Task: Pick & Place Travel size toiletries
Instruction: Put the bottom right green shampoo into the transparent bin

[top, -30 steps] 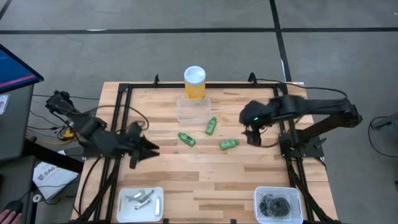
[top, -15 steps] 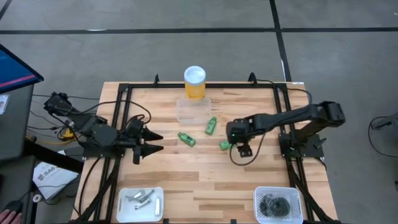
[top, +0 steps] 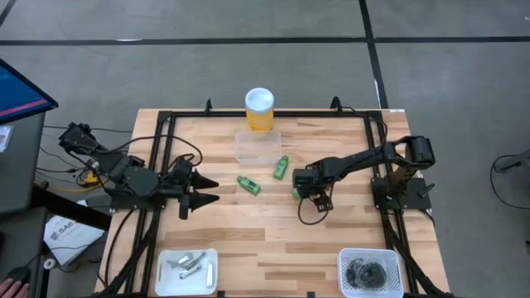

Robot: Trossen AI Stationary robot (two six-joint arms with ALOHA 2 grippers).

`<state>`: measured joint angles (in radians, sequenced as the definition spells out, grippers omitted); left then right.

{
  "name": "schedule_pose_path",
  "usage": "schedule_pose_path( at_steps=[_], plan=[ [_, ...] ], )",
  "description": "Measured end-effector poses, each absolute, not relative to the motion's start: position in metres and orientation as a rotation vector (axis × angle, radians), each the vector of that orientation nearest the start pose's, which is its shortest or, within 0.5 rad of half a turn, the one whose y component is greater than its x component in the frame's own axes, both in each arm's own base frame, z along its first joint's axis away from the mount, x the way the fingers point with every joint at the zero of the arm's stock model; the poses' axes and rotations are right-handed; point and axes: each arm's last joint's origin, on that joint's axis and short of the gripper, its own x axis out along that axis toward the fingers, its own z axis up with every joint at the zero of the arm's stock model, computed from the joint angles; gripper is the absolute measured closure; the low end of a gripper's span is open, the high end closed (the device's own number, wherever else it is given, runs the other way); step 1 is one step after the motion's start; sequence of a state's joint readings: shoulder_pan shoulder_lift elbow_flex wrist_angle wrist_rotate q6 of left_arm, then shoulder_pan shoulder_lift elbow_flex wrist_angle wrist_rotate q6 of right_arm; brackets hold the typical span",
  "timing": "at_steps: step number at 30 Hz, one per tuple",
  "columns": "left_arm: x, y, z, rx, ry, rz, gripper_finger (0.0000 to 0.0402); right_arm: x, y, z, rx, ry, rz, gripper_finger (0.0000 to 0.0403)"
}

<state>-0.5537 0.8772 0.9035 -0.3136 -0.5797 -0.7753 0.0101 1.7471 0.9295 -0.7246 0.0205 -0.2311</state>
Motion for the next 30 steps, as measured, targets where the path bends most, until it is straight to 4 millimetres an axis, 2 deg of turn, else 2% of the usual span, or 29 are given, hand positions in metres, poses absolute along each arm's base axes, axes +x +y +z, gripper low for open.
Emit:
schedule_pose_path(
  at_steps=[4, 11, 13, 24, 26, 30],
  plan=[
    [0.164, -0.083, 0.347, -0.620, 0.215, 0.116, 0.0133, 0.280, 0.002, 0.132, -0.213, 1.515, 0.175, 0.0157],
    [0.164, -0.082, 0.348, -0.618, 0.192, 0.152, 0.0133, 0.280, -0.003, 0.135, -0.156, 1.498, 0.139, 0.0296],
    [0.164, -0.081, 0.348, -0.618, 0.188, 0.157, 0.0133, 0.280, -0.003, 0.135, -0.146, 1.498, 0.133, 0.0321],
    [0.164, -0.082, 0.349, -0.625, 0.176, 0.155, 0.0133, 0.280, -0.002, 0.139, -0.123, 1.495, 0.109, 0.0318],
    [0.164, -0.081, 0.349, -0.624, 0.167, 0.171, 0.0133, 0.281, -0.002, 0.148, -0.127, 1.472, 0.103, 0.0318],
    [0.164, -0.079, 0.350, -0.609, 0.130, 0.243, 0.0133, 0.281, -0.002, 0.182, -0.112, 1.349, 0.078, 0.0318]
  ],
)
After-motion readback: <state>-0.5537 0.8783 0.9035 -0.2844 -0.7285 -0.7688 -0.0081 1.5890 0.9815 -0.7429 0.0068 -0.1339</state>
